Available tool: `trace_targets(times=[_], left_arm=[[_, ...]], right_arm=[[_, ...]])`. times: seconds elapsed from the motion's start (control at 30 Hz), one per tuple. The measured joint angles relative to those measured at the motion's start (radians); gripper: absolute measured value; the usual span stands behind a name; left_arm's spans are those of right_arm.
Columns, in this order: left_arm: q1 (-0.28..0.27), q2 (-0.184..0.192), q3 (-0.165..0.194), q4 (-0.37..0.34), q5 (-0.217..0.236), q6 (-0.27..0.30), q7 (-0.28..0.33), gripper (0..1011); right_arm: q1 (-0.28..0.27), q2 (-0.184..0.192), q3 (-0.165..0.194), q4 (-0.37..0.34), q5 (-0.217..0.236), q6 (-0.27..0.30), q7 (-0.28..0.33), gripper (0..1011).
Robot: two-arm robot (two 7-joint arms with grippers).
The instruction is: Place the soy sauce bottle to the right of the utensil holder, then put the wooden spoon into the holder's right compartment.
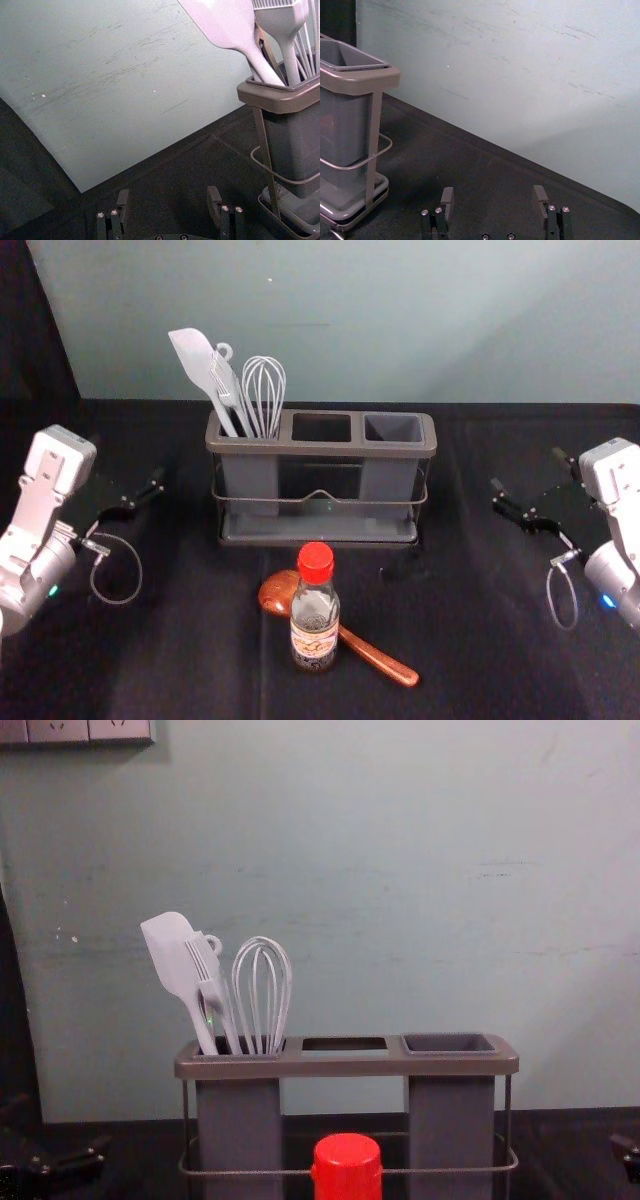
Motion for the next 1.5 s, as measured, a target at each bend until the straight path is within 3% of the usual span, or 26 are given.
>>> trace_targets(times=[1.5], left_arm=[[0.0,0.0,0.0,0.0,0.0,0.0,0.0,1000]], right_arm=[[0.0,0.0,0.0,0.0,0.0,0.0,0.0,1003]])
